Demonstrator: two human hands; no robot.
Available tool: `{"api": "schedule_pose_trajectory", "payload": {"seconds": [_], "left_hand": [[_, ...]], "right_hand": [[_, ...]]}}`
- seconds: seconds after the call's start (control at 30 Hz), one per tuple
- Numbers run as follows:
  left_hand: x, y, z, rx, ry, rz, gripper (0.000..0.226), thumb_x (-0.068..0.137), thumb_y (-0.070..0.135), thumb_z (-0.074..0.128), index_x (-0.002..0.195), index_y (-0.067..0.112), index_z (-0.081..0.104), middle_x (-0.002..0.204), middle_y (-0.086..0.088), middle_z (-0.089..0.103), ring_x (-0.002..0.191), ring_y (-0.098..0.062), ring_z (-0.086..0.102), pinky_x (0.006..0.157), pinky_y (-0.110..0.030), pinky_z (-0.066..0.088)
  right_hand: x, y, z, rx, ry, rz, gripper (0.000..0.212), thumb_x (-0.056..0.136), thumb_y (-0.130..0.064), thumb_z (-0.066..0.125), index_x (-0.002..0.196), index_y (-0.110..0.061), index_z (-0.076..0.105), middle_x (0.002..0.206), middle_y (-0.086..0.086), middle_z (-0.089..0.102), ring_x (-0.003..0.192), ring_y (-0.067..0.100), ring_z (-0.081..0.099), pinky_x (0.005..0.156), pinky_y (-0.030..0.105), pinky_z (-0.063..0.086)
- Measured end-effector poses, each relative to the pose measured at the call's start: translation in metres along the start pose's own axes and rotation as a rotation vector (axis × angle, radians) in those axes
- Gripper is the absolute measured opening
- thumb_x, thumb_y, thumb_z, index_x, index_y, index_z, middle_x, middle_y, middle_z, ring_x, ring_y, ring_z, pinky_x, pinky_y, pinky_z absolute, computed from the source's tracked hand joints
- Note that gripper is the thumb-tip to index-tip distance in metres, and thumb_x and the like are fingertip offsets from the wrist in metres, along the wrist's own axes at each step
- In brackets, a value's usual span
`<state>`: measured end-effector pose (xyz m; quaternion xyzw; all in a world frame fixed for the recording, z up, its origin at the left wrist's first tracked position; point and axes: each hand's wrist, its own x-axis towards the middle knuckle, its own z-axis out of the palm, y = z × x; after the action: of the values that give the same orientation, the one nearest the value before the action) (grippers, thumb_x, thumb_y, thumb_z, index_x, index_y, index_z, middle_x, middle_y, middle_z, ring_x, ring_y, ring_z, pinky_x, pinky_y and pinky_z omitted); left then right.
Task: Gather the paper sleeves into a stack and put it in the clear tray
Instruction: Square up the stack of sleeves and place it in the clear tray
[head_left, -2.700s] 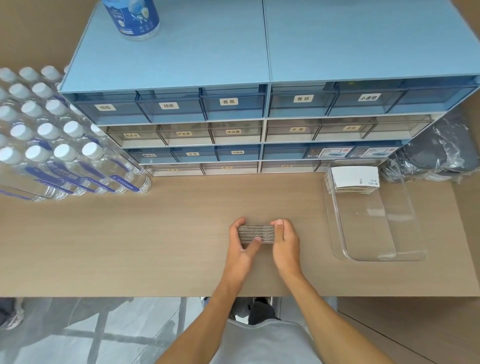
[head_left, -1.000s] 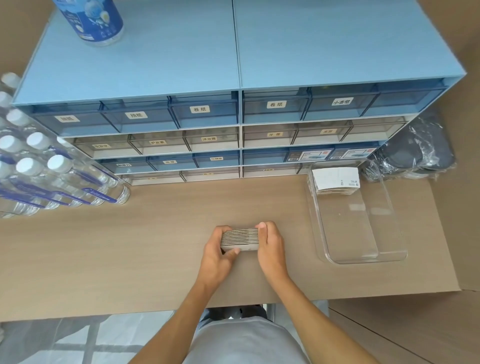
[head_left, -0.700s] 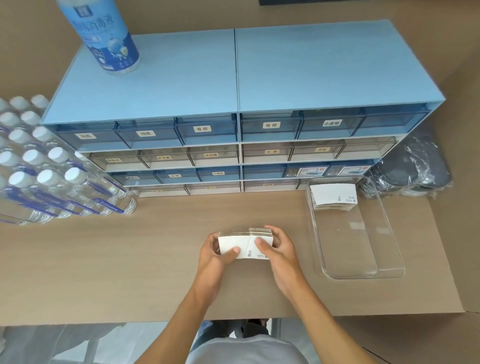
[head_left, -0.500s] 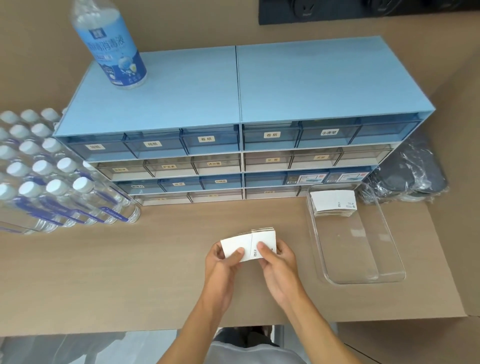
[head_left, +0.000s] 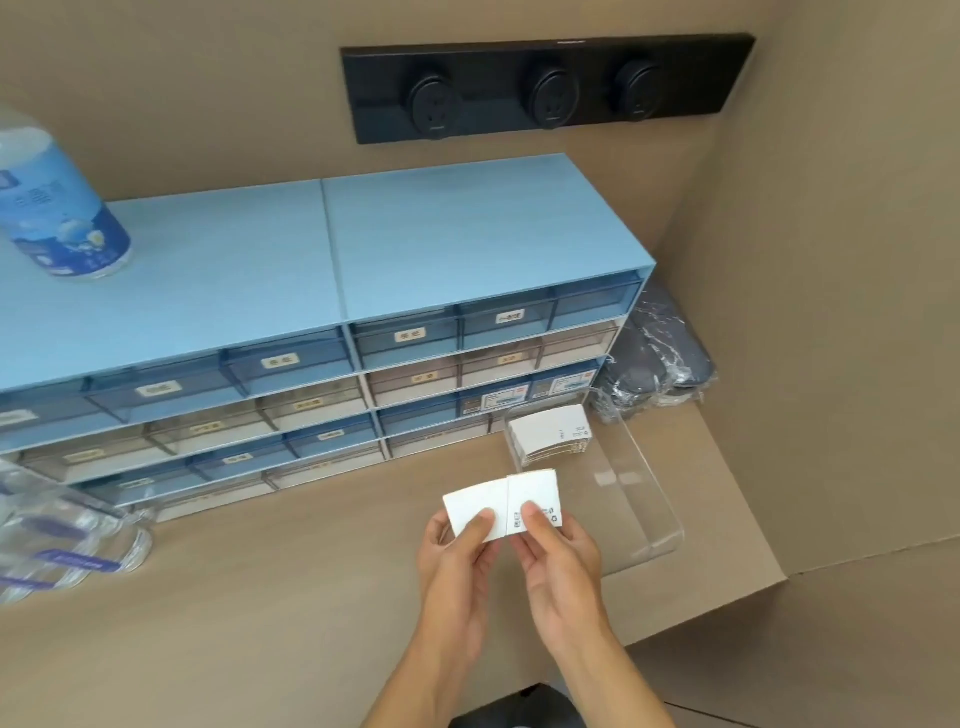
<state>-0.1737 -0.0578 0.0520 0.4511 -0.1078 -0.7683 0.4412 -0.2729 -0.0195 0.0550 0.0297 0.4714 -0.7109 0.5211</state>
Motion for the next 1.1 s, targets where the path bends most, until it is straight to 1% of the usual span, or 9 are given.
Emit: {"api": "schedule_pose_trajectory", "payload": {"seconds": [0.13,0.3,0.43,0.53,0.63,0.73,0.8,0.93,1.1], "left_hand": [[0.006,-0.026,0.055,-0.039,0.020,-0.050,0.032,0.084,-0.001,0.071,0.113,0.005,0.058,0.105,-0.021,0.073,0.086,-0.026,0.073,0.077,-0.033,0.058],[0.015,-0.080,0.116,-0.243,0.157,-0.211,0.043,0.089,0.004,0.066,0.130,-0.006,0.056,0.123,-0.027,0.066,0.099,-0.030,0.065,0.101,-0.041,0.051],[0.032,-0.109,0.139,-0.248,0.323,-0.287,0.021,0.090,0.013,0.068,0.105,0.006,0.056,0.072,-0.012,0.054,0.057,-0.018,0.050,0.057,-0.028,0.049],[0.046,-0.115,0.142,-0.251,0.444,-0.357,0.020,0.088,0.018,0.070,0.079,0.010,0.054,0.061,-0.004,0.042,0.045,-0.013,0.041,0.044,-0.023,0.043],[0.059,-0.118,0.141,-0.258,0.523,-0.348,0.020,0.087,0.017,0.071,0.082,0.010,0.054,0.061,-0.004,0.042,0.048,-0.015,0.038,0.034,-0.018,0.041],[0.072,-0.119,0.137,-0.239,0.605,-0.301,0.018,0.087,0.018,0.071,0.090,0.006,0.057,0.063,-0.006,0.045,0.050,-0.016,0.040,0.031,-0.015,0.039],[0.079,-0.120,0.135,-0.218,0.629,-0.286,0.020,0.087,0.020,0.072,0.088,0.006,0.058,0.062,-0.005,0.044,0.048,-0.015,0.040,0.032,-0.015,0.038],[0.087,-0.122,0.133,-0.206,0.652,-0.262,0.020,0.086,0.017,0.073,0.077,0.007,0.057,0.057,-0.005,0.042,0.037,-0.014,0.040,0.033,-0.016,0.038],[0.095,-0.120,0.132,-0.160,0.653,-0.239,0.027,0.087,0.012,0.072,0.070,0.005,0.053,0.057,-0.008,0.044,0.045,-0.019,0.040,0.034,-0.019,0.039]], "right_hand": [[0.023,-0.040,-0.016,0.085,0.047,-0.007,0.039,0.073,-0.006,0.077,0.110,0.003,0.068,0.105,0.021,0.075,0.091,0.028,0.075,0.071,0.029,0.061],[0.065,-0.076,-0.042,0.067,0.130,0.067,0.037,0.075,-0.004,0.077,0.109,0.005,0.066,0.099,0.025,0.075,0.082,0.034,0.075,0.068,0.037,0.062],[0.094,-0.088,-0.066,-0.060,0.232,0.205,0.029,0.076,-0.005,0.078,0.102,0.004,0.066,0.079,0.023,0.072,0.054,0.028,0.066,0.047,0.030,0.053],[0.108,-0.083,-0.074,-0.182,0.274,0.292,0.025,0.076,-0.012,0.080,0.091,0.001,0.065,0.065,0.019,0.063,0.044,0.025,0.057,0.041,0.027,0.047],[0.119,-0.077,-0.071,-0.166,0.280,0.388,0.023,0.082,-0.015,0.076,0.094,-0.001,0.063,0.066,0.015,0.060,0.046,0.022,0.054,0.042,0.026,0.047],[0.126,-0.077,-0.070,-0.123,0.219,0.556,0.030,0.088,-0.025,0.070,0.100,0.002,0.065,0.089,0.014,0.066,0.069,0.022,0.060,0.076,0.036,0.054],[0.129,-0.074,-0.071,-0.162,0.220,0.571,0.036,0.088,-0.025,0.070,0.107,0.005,0.065,0.094,0.016,0.068,0.071,0.024,0.061,0.086,0.039,0.053],[0.135,-0.069,-0.069,-0.226,0.242,0.537,0.040,0.089,-0.021,0.069,0.113,0.010,0.066,0.110,0.024,0.069,0.070,0.026,0.062,0.080,0.040,0.055],[0.145,-0.065,-0.065,-0.334,0.294,0.494,0.034,0.088,-0.025,0.070,0.098,0.007,0.070,0.089,0.021,0.068,0.059,0.023,0.059,0.063,0.035,0.052]]}}
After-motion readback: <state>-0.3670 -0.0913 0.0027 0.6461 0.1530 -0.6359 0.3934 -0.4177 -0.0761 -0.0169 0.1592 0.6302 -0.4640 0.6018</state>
